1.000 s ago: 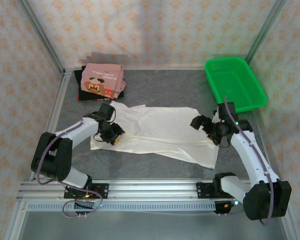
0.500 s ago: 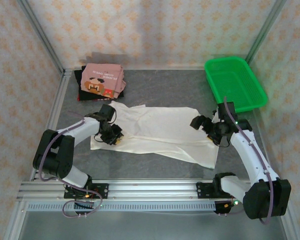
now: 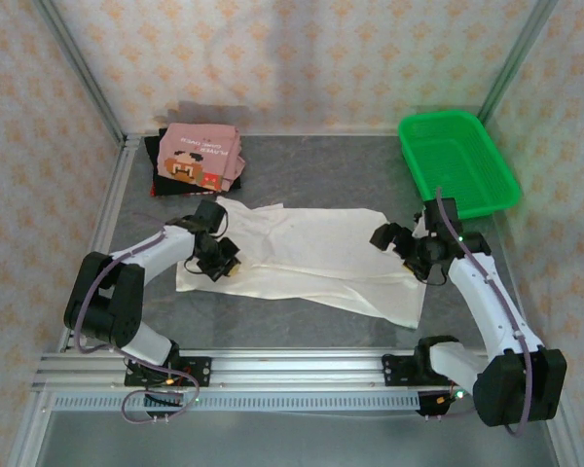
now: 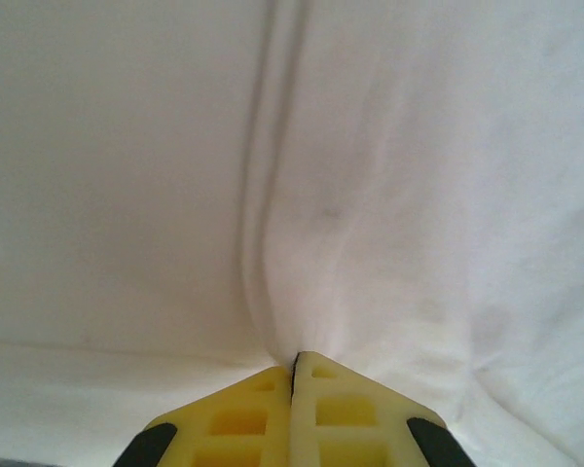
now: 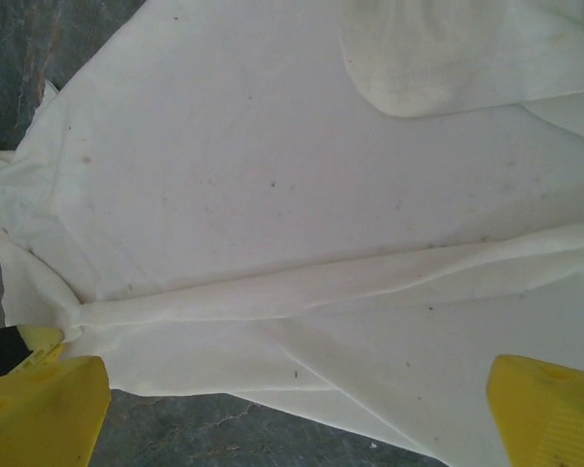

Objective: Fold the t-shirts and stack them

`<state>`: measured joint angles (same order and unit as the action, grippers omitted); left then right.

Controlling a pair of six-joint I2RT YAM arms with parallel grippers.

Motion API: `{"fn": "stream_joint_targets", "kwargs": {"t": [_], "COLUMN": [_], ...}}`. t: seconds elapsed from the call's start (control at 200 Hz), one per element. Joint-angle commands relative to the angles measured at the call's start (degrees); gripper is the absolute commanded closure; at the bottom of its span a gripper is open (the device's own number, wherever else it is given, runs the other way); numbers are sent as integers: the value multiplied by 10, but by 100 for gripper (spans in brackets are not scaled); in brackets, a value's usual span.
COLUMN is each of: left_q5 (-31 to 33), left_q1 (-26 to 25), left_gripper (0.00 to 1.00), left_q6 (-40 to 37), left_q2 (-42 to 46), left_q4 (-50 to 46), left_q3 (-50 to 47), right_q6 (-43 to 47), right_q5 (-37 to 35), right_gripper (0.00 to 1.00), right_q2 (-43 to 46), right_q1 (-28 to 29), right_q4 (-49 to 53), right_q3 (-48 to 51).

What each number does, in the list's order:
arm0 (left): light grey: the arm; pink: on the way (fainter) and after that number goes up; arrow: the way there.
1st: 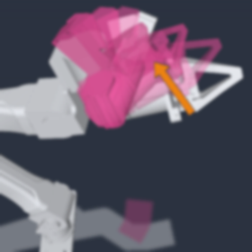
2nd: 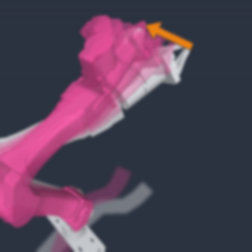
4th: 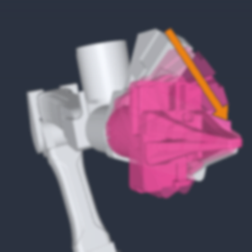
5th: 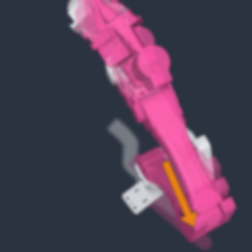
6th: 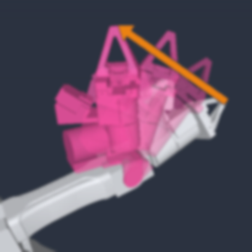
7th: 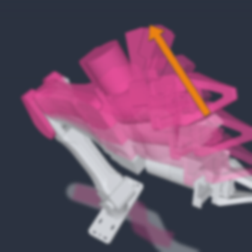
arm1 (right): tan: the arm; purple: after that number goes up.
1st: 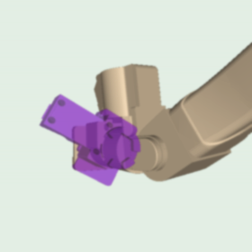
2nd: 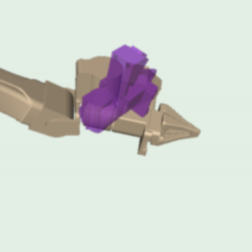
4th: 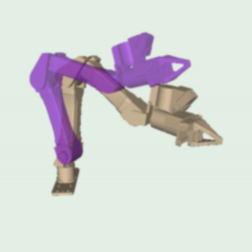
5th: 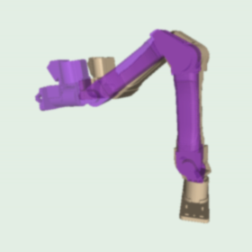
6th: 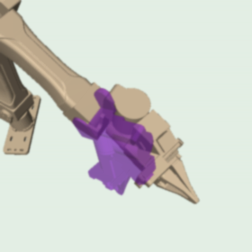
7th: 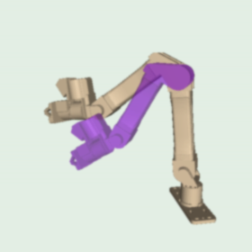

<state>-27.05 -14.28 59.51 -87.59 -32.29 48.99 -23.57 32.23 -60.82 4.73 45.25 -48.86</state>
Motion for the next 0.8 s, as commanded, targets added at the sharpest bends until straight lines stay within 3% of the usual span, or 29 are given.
{"fn": "stream_joint_targets", "kwargs": {"t": [0.0,0.255,0.505,0.796], "left_q5": [-8,-20,-26,-11], "left_q1": [-3,-6,-14,-14], "left_gripper": [100,100,100,100], "left_q6": [-12,-32,-104,-107], "left_q2": [-1,-67,-174,-212], "left_q4": [-9,-7,-54,-45], "left_q3": [34,123,249,268], "right_q6": [-8,-11,-11,-6], "right_q5": [0,5,10,-25], "right_gripper": [0,1,0,1], "right_q2": [2,0,-6,-15], "right_q1": [4,4,4,4], "right_q4": [-12,-22,-26,19], "right_q3": [-1,0,7,16]}}
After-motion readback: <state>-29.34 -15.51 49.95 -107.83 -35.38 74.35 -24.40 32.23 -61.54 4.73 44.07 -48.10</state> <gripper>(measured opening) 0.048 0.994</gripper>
